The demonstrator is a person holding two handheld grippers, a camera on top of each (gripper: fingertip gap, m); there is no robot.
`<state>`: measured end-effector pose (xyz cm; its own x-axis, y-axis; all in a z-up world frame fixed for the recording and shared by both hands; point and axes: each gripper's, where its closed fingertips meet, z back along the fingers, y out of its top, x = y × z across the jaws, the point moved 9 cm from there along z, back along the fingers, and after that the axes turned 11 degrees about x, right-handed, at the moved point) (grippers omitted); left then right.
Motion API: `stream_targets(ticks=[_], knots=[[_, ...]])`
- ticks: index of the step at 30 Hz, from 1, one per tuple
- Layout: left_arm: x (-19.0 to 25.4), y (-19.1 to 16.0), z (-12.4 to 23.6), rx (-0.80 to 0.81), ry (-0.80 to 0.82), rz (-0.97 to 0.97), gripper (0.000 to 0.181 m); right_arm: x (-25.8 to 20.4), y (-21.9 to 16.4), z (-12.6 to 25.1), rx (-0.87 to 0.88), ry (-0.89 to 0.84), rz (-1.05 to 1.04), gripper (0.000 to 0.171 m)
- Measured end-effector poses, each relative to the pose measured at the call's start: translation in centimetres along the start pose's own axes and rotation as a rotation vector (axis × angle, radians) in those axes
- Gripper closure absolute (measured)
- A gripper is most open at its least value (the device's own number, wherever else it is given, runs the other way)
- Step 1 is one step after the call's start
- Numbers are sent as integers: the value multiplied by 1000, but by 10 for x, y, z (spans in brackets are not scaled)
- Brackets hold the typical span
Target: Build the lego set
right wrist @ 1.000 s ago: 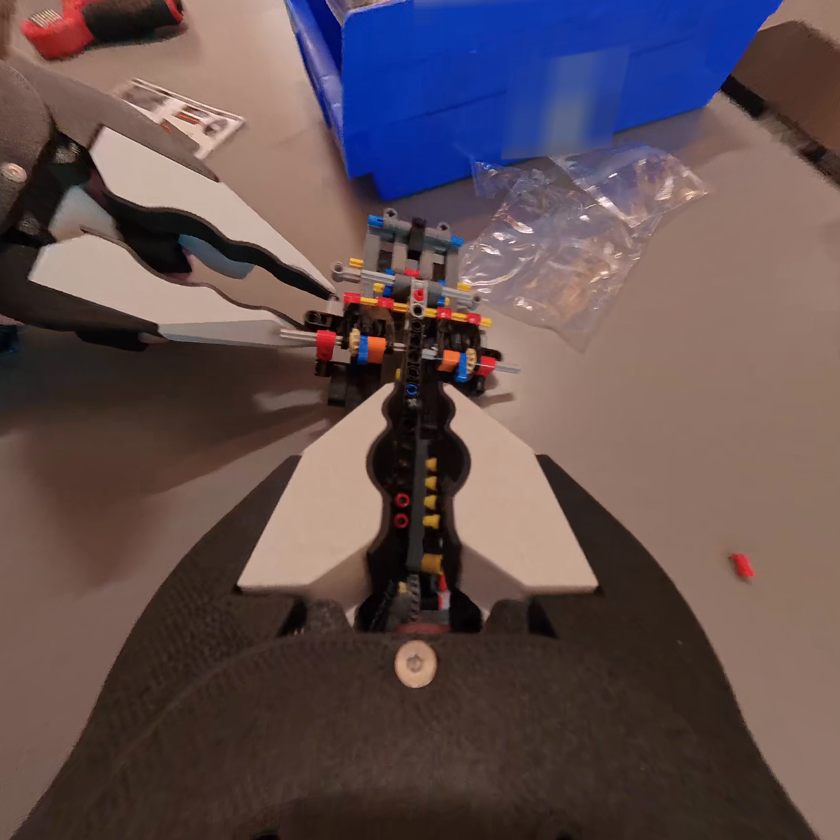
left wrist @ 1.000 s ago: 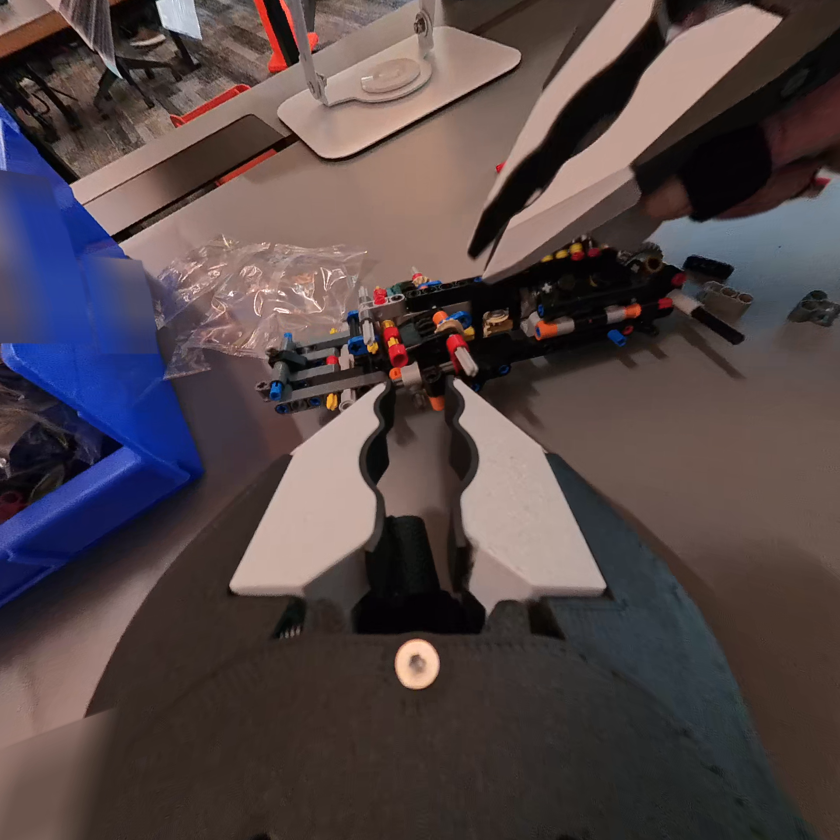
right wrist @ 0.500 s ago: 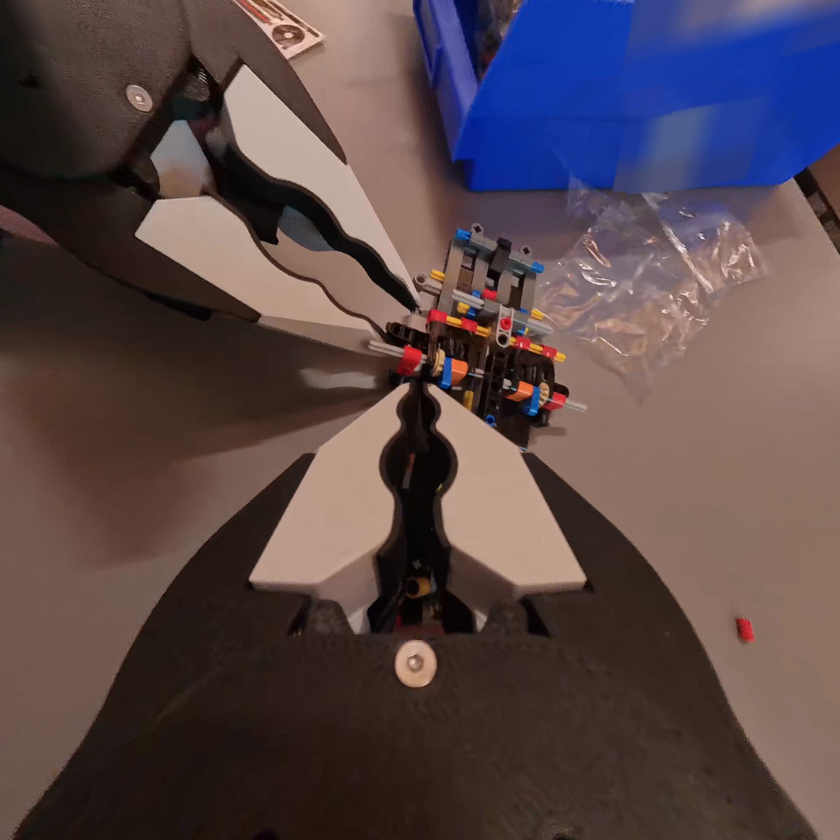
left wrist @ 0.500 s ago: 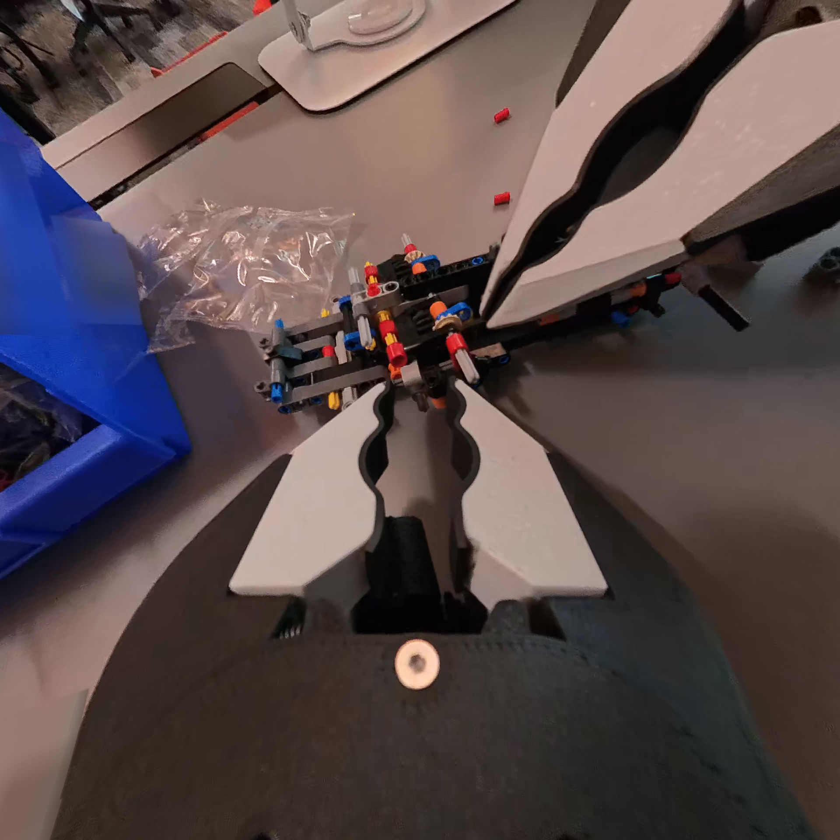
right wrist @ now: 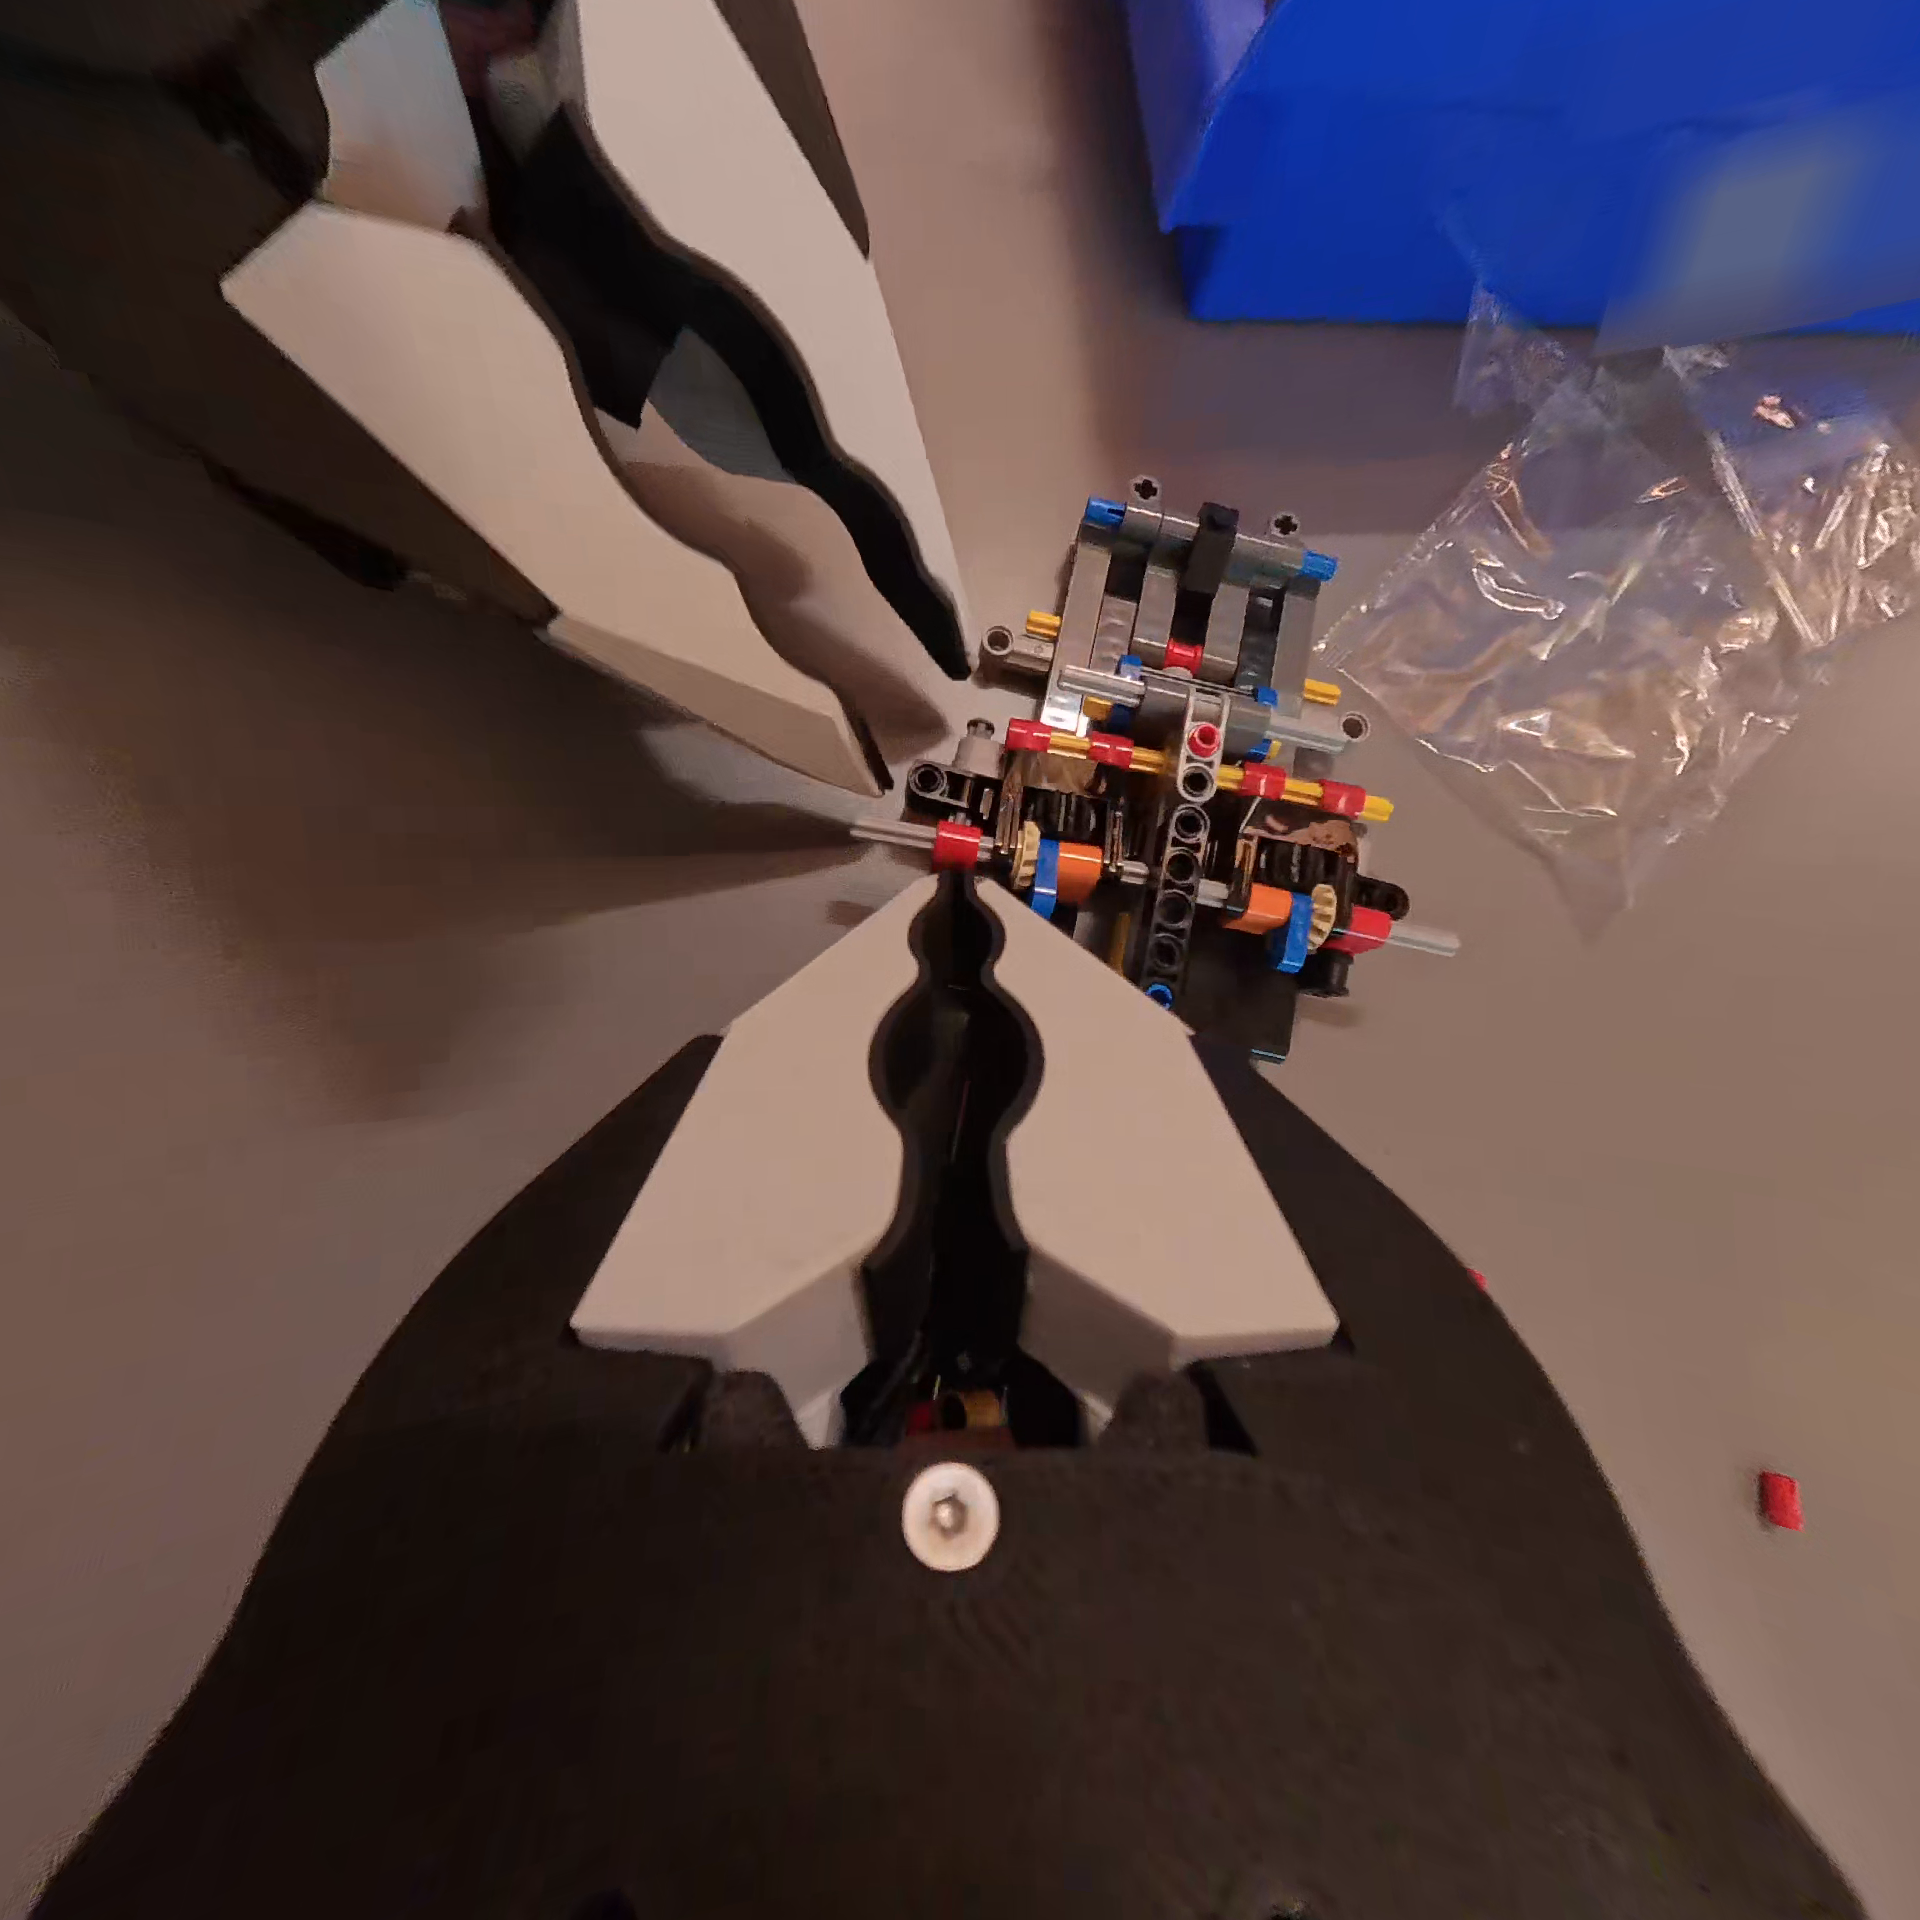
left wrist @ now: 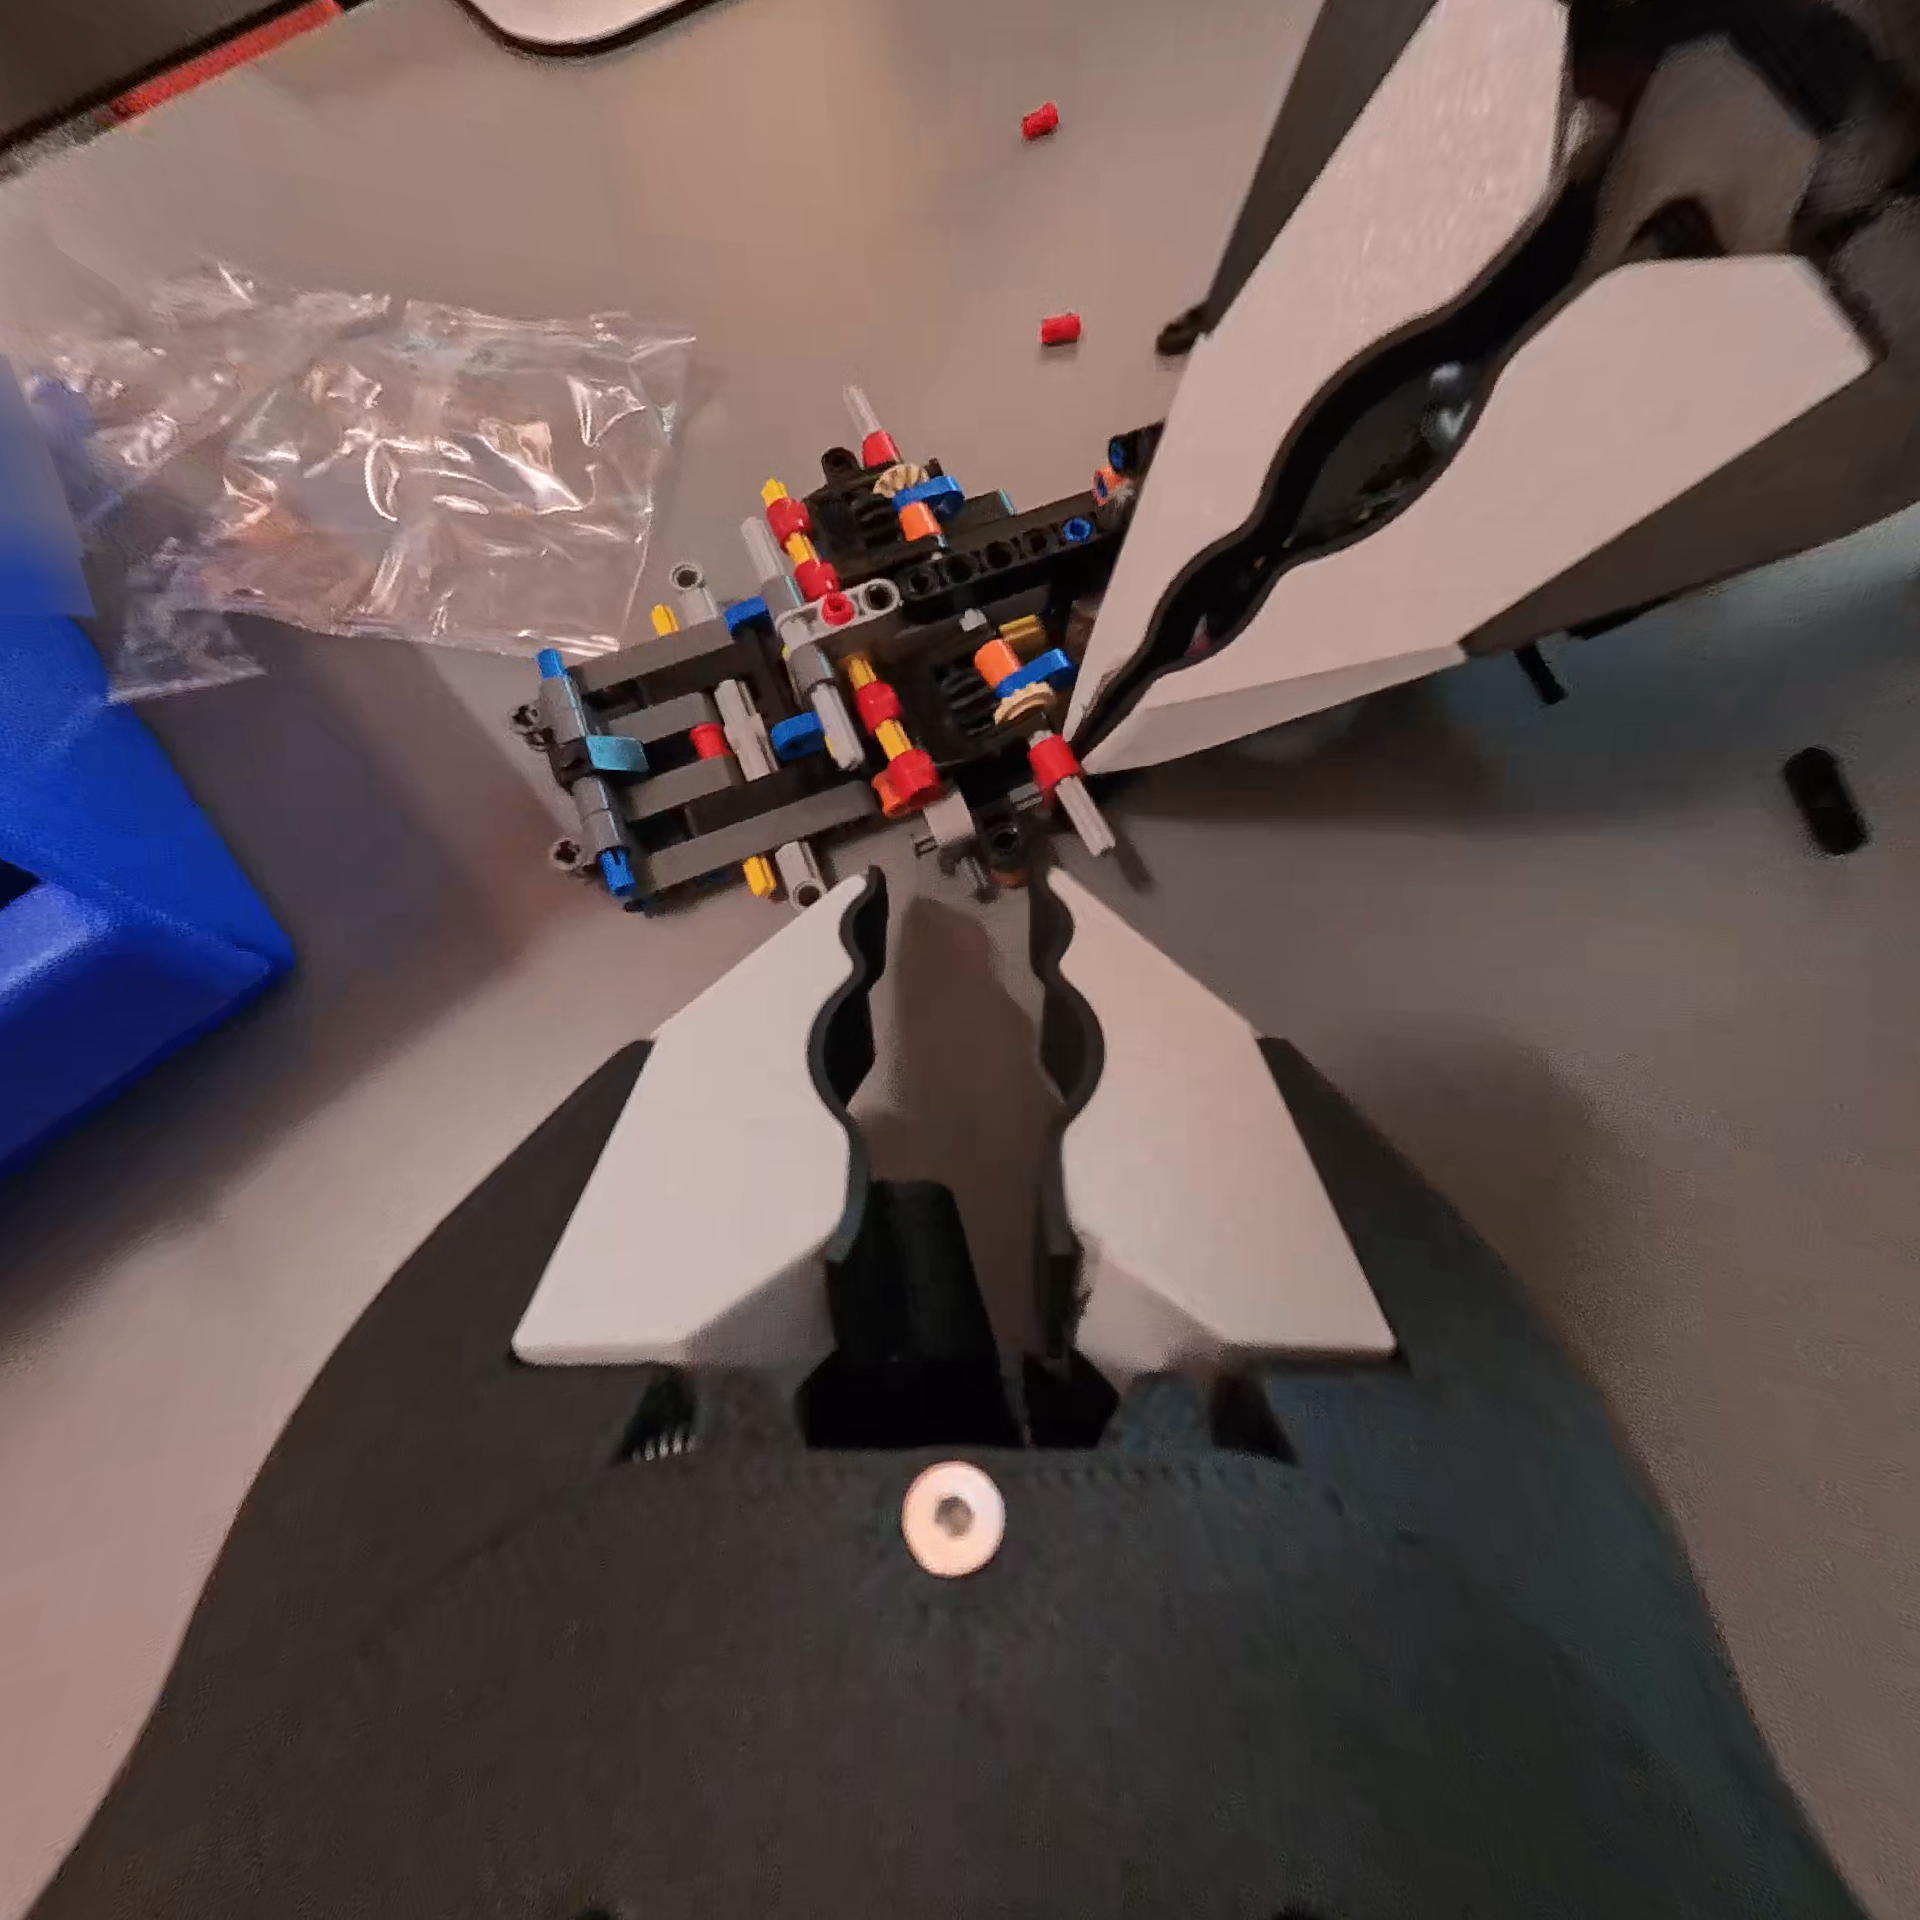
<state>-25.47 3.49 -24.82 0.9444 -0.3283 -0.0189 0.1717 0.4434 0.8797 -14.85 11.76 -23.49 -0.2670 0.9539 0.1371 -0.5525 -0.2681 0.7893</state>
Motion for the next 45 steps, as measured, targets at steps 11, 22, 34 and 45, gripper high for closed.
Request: stream_targets(ticks=[11, 22, 34, 45], knots=[[-13, -1, -7, -43, -154, 17, 158, 0, 4, -7, -30, 2, -19, 171], [-29, 4, -9, 6, -240, -35, 160, 9, 4, -2, -17, 8, -143, 171], [-34, 3, -17, -55, -315, -3, 161, 8, 6, -8, -47, -11, -155, 171], [-34, 4, -20, -65, -278, -36, 162, 5, 15, -14, -156, -35, -77, 171]])
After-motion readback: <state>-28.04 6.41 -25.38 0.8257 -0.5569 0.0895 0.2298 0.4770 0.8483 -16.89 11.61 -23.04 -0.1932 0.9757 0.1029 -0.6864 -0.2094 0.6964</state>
